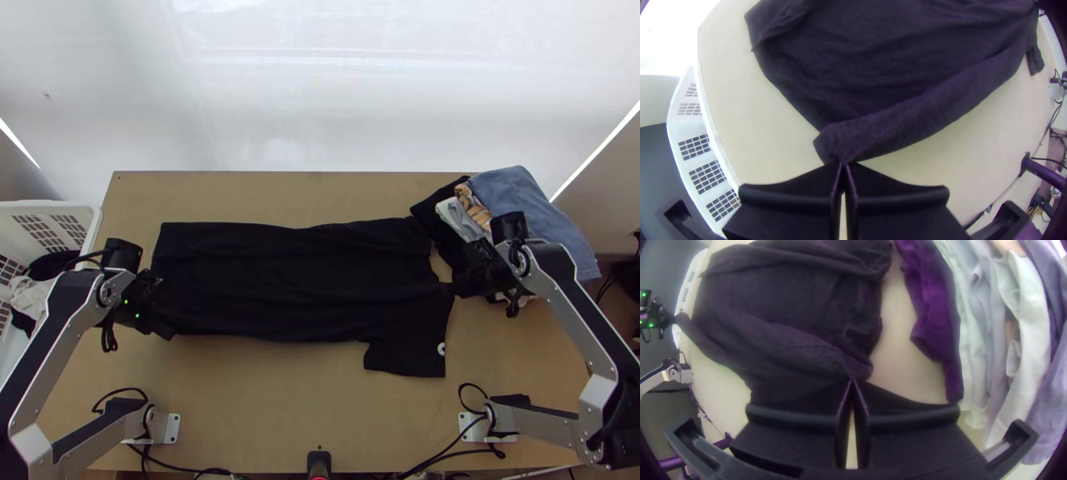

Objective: Fold the t-shirt

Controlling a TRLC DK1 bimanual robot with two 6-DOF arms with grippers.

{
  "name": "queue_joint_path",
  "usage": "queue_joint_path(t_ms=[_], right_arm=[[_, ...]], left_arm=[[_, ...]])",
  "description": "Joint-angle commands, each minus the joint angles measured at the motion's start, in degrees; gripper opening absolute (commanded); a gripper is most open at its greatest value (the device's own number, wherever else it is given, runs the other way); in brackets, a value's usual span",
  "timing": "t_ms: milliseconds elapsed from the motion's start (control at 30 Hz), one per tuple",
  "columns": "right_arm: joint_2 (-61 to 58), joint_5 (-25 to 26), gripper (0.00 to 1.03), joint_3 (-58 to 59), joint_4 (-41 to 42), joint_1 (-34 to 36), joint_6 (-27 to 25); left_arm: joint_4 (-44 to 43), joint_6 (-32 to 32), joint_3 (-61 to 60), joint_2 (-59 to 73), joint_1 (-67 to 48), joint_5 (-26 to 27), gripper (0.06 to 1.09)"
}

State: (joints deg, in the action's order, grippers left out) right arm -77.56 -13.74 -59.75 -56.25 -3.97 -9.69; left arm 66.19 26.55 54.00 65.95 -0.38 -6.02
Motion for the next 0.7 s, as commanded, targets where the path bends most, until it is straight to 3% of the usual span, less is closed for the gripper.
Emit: queue_joint_path(t_ms=[0,667], right_arm=[[-5.06,0.11,0.03,-5.91,-0.62,0.45,-0.15],[-16.57,0.99,0.03,-26.74,-7.47,-2.1,0.9]], left_arm=[[-3.97,1.93,1.99,5.06,4.69,0.13,0.09],[-5.55,3.6,17.28,18.86,10.67,3.47,0.09]])
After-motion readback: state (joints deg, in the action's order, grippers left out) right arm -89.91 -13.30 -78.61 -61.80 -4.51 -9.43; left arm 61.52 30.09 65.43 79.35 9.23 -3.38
